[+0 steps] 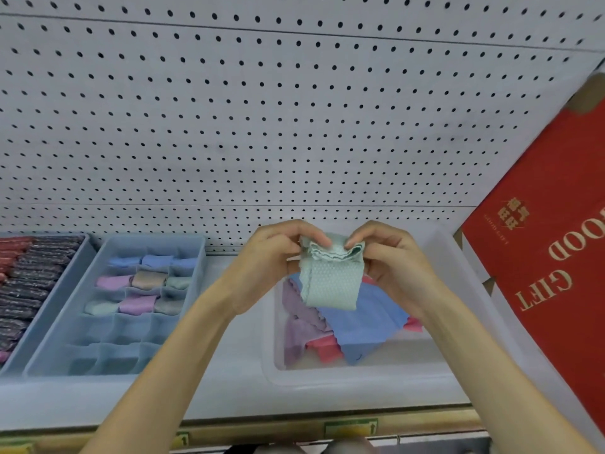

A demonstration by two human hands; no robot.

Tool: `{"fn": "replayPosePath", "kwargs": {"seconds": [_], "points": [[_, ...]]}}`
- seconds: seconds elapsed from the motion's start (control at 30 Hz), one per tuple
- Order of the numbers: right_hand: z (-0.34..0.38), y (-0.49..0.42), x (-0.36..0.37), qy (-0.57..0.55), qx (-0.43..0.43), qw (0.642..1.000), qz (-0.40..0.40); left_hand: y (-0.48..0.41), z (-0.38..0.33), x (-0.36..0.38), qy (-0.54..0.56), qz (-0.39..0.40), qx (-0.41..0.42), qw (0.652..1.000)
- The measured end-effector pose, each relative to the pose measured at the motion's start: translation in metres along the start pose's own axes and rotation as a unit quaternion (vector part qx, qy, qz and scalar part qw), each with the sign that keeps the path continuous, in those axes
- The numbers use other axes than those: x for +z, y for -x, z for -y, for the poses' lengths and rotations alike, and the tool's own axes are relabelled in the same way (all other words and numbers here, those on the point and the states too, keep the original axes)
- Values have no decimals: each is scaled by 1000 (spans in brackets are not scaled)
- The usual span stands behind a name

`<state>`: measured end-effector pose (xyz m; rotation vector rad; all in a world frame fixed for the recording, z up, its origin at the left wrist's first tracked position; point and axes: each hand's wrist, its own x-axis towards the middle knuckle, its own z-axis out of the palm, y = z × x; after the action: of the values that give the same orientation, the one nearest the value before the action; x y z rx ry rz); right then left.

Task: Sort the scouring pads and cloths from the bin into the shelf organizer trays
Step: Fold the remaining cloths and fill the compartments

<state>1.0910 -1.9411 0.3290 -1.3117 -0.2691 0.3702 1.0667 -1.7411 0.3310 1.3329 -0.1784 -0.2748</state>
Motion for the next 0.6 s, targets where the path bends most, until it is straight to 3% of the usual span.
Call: {"fn": "replayPosePath", "kwargs": {"seconds": [0.13, 0.23, 0.4, 0.6], "points": [[-6, -2, 2, 86, -63, 994, -37, 0, 2, 1, -89, -69, -63, 992], [-8, -2, 4, 122, -96, 987, -36, 3, 2, 8, -143, -51, -112, 982], [-10, 0, 4, 125, -114, 985, -24, 10, 0, 9, -73, -11, -139, 988], [-17, 8, 3, 147, -75, 986, 9, 13, 6, 20, 16, -23, -182, 983]]}}
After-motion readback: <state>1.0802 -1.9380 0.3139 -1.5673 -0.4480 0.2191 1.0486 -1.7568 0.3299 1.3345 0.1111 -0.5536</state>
